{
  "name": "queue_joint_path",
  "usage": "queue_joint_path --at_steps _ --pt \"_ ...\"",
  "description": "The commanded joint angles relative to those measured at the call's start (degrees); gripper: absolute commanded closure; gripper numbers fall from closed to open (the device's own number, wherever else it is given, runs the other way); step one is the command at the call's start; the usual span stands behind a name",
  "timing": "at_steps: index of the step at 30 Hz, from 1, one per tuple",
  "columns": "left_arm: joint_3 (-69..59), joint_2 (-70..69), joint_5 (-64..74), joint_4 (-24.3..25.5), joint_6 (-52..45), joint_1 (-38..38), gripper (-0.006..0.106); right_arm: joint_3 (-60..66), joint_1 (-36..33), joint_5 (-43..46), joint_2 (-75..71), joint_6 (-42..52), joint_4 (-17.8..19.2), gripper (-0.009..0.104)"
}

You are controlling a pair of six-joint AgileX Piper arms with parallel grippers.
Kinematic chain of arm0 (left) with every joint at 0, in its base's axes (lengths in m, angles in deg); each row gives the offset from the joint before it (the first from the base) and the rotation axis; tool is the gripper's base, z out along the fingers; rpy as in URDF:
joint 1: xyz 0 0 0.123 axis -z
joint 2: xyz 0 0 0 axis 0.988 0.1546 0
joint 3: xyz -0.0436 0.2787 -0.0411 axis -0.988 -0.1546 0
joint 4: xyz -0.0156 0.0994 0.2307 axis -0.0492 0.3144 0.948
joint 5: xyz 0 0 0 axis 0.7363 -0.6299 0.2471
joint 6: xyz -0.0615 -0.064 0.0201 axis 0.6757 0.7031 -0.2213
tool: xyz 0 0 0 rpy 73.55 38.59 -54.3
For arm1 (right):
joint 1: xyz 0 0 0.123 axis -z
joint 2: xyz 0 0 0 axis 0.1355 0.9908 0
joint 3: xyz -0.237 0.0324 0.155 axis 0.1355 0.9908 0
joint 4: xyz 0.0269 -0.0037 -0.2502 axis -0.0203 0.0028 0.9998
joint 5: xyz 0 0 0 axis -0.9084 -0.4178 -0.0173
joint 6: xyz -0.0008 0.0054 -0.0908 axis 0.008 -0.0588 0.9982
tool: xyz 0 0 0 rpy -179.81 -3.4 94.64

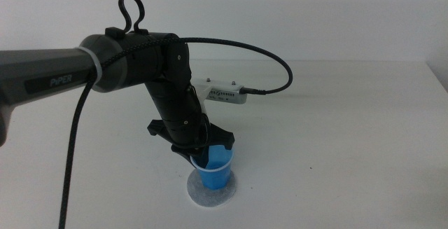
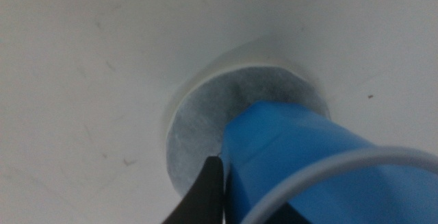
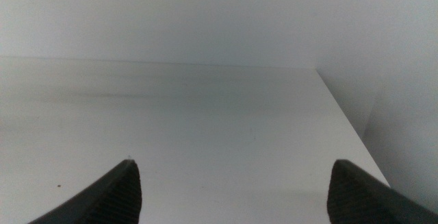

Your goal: Place an empty cup on a cup mat.

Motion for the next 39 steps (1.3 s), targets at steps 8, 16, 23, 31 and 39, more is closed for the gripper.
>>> queue_joint_path --at_steps 8,16,23,31,39 --pt "-0.2 -0.5 2.6 0.9 -0.6 0.2 0.032 0.2 0.0 0.4 -0.3 0.2 0.4 0.002" --pt "-0.8 -11.4 5.8 2.4 -0.2 -0.7 0.007 0.2 0.0 0.4 -0.3 0.2 0.4 0.002" --pt "-7.7 -31.5 3.3 8.9 7.2 -0.7 0.007 0.2 0.0 0.4 -0.3 0.2 0.4 0.002" --pt "-22.9 -47.5 -5.0 20.2 14.9 -0.9 0.007 0.2 0.0 0.4 -0.3 0.2 0.4 0.002" --pt "-47.3 -68.2 -38.6 24.4 16.2 -12.4 0.007 0.2 -0.1 0.4 -0.3 0.2 0.4 0.002"
